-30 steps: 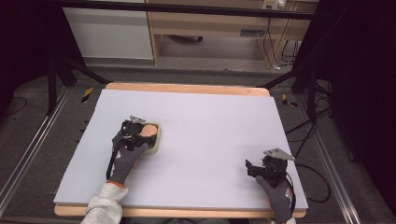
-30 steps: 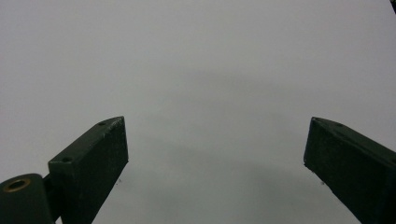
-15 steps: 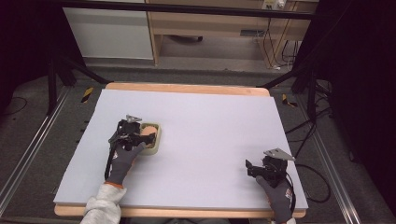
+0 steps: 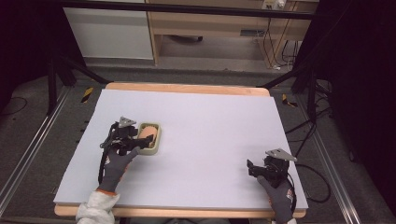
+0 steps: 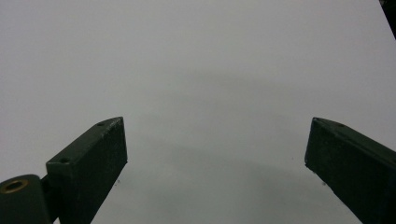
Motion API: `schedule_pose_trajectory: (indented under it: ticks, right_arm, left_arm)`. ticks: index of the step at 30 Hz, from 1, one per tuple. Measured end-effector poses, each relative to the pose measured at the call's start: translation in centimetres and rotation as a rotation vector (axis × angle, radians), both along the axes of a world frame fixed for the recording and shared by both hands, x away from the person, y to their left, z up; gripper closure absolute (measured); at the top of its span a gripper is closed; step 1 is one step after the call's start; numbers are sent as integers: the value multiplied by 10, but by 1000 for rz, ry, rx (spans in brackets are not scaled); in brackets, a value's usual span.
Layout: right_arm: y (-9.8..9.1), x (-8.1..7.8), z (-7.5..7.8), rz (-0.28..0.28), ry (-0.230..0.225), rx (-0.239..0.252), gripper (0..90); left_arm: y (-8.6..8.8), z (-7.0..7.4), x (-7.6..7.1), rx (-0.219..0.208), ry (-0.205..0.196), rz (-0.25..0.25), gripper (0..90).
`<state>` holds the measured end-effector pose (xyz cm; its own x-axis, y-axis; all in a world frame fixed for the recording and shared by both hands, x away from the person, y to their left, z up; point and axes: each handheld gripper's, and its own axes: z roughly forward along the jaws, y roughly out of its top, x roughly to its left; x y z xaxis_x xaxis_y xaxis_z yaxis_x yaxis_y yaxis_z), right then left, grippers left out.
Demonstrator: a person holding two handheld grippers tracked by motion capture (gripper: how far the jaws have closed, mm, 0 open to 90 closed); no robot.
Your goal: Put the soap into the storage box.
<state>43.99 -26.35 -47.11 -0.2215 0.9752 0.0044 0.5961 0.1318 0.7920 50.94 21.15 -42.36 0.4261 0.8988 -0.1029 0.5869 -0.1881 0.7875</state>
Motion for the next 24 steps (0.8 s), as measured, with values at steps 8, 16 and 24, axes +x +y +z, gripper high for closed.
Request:
schedule_pose_trajectory:
  ticks: [8,16,24]
  right_arm:
    - [-3,-1,0,-5,6,5,62]
    - [-7,-1,0,-8,17,-5,62]
    - [-11,0,-1,-7,27,-8,62]
  left_arm:
    - [6,-5,-20,21,-26,-20,242]
    - [27,-12,-39,17,-34,-4,209]
    - [42,-27,-56,39,-19,-11,185]
